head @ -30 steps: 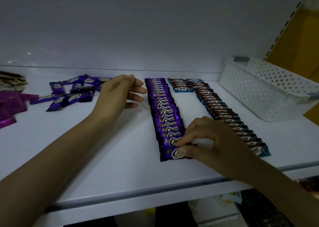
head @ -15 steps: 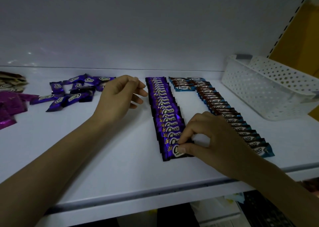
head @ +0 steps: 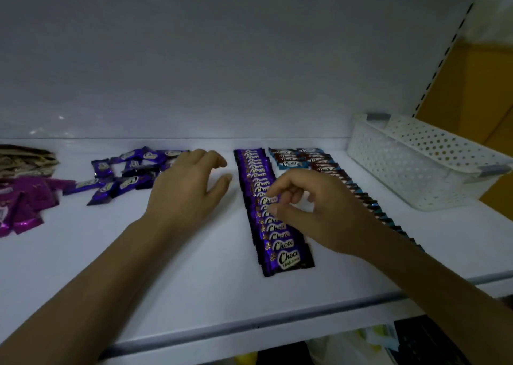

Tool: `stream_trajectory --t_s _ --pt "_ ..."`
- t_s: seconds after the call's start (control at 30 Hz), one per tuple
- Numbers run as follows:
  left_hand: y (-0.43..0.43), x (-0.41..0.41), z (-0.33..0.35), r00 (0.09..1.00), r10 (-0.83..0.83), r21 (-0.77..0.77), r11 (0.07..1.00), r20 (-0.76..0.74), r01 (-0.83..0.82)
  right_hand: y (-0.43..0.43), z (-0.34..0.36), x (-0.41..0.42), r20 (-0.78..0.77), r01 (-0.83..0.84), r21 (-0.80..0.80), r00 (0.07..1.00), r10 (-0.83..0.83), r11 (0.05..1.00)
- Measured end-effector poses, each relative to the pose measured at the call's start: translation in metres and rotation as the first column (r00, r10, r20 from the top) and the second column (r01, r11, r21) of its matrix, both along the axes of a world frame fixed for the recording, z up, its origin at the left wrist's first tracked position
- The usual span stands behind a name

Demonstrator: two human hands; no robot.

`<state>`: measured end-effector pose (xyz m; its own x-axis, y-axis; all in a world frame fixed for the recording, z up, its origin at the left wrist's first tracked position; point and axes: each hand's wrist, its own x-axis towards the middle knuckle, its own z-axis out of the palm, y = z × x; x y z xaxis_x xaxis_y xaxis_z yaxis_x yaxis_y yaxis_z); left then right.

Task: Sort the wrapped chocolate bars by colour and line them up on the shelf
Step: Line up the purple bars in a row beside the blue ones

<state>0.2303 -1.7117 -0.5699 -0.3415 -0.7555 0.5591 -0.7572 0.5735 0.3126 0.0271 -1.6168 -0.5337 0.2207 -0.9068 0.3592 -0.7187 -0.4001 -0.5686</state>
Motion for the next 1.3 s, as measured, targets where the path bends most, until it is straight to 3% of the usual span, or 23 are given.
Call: stream_trajectory --t_s 0.13,0.23,0.37,0.47,0.57,0.7,0.83,0.93,1.03,1.2,1.3 --pt "-0.019 0.023 0.002 0.908 0.183 0.099 0.967 0.377 -0.236 -0.043 0.016 0.026 0.0 -0.027 0.04 1.0 0.027 0.999" --pt "-0.028 0.039 -0.006 0.846 0.302 0.114 0.915 0.44 -0.386 -0.086 0.022 0.052 -0.049 -0.047 0.085 0.997 0.051 0.995" --pt "-0.035 0.062 -0.017 0.814 0.459 0.251 0.792 0.356 -0.557 -0.144 0.022 0.095 -0.283 -0.041 0.142 0.956 0.08 0.989" --pt "-0.038 0.07 -0.023 0.809 0.509 0.306 0.752 0.292 -0.584 -0.177 0.017 0.126 -0.442 0.01 0.161 0.895 0.063 0.987" --pt "-0.041 0.069 -0.024 0.853 0.452 0.313 0.796 0.262 -0.518 -0.195 0.01 0.155 -0.433 0.034 0.179 0.9 0.048 0.983" --pt "-0.046 0.068 -0.025 0.917 0.39 0.26 0.88 0.082 -0.397 -0.204 0.002 0.179 -0.437 0.023 0.171 0.898 0.055 0.985" --pt "-0.049 0.066 -0.028 0.867 0.478 0.282 0.82 0.143 -0.498 -0.211 0.001 0.18 -0.373 -0.025 0.257 0.92 0.123 0.966" --pt "-0.051 0.067 -0.03 0.838 0.508 0.331 0.77 0.198 -0.545 -0.209 -0.002 0.178 -0.408 -0.092 0.323 0.884 0.226 0.942" --pt "-0.053 0.067 -0.032 0.821 0.53 0.362 0.737 0.212 -0.57 -0.209 -0.001 0.173 -0.398 -0.082 0.33 0.891 0.218 0.94" --pt "-0.052 0.067 -0.031 0.859 0.49 0.247 0.823 0.147 -0.512 -0.215 0.005 0.184 -0.324 -0.085 0.179 0.935 0.14 0.98" --pt "-0.049 0.066 -0.029 0.877 0.474 0.204 0.853 0.08 -0.48 -0.219 0.0 0.192 -0.327 -0.087 0.171 0.935 0.14 0.981"
